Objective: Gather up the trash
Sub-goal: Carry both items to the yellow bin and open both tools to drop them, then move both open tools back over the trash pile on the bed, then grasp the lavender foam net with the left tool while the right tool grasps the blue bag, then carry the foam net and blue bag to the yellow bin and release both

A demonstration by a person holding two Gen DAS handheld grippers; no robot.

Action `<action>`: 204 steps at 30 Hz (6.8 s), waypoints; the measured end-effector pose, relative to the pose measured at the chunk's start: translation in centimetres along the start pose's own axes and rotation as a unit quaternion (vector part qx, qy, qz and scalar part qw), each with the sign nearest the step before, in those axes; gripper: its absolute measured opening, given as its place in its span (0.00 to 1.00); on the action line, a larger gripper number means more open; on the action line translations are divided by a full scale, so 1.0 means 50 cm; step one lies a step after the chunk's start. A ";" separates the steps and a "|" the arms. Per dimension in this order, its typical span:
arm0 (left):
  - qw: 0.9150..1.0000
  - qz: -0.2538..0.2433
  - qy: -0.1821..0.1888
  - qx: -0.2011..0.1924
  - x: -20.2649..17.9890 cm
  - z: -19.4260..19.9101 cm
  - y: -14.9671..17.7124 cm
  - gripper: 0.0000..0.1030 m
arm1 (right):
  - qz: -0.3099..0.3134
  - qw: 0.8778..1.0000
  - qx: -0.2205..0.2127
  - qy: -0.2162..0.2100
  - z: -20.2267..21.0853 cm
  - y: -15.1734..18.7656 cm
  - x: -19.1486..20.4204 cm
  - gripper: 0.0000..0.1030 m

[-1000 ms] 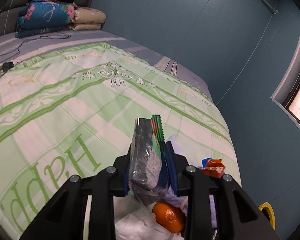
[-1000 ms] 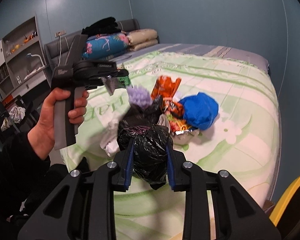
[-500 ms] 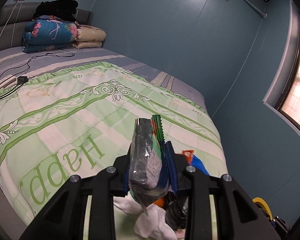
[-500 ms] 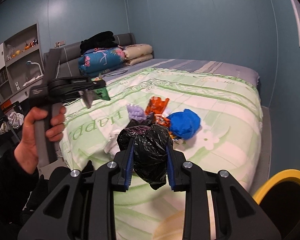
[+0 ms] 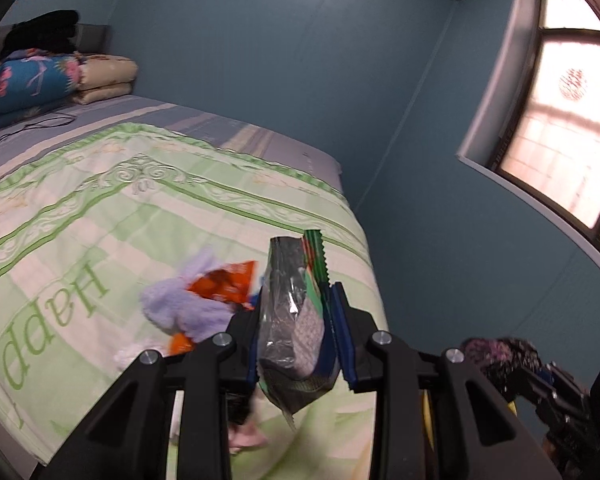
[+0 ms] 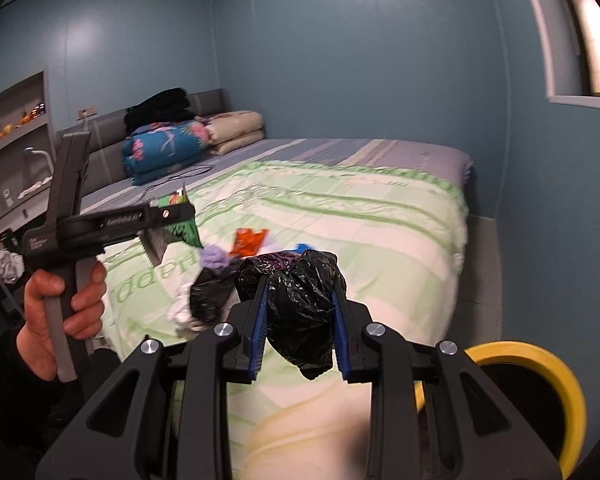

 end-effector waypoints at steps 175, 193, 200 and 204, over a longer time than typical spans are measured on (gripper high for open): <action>0.991 0.102 -0.072 0.052 0.317 -0.037 0.088 0.29 | -0.017 0.984 0.168 -0.064 -0.362 -0.040 0.086 0.12; 0.994 0.073 -0.080 0.019 0.244 0.040 0.041 0.29 | -0.015 0.990 0.120 -0.071 -0.196 -0.073 0.059 0.12; 0.995 0.061 -0.070 0.020 0.198 0.037 0.034 0.29 | -0.021 0.992 0.106 -0.064 -0.156 -0.080 0.023 0.12; 0.997 0.046 -0.060 0.023 0.157 0.029 0.032 0.29 | -0.030 0.993 0.102 -0.057 -0.133 -0.081 0.002 0.12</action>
Point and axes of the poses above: each gripper's, at about its wrist camera, not at the fingertips, and z roughly against the way its jaws point, x to its left, y to its underside, the point moved 10 cm from there along -z, roughly the way its jaws point, and after that the axes turned 9 degrees about -z, right-handed, at the moved point
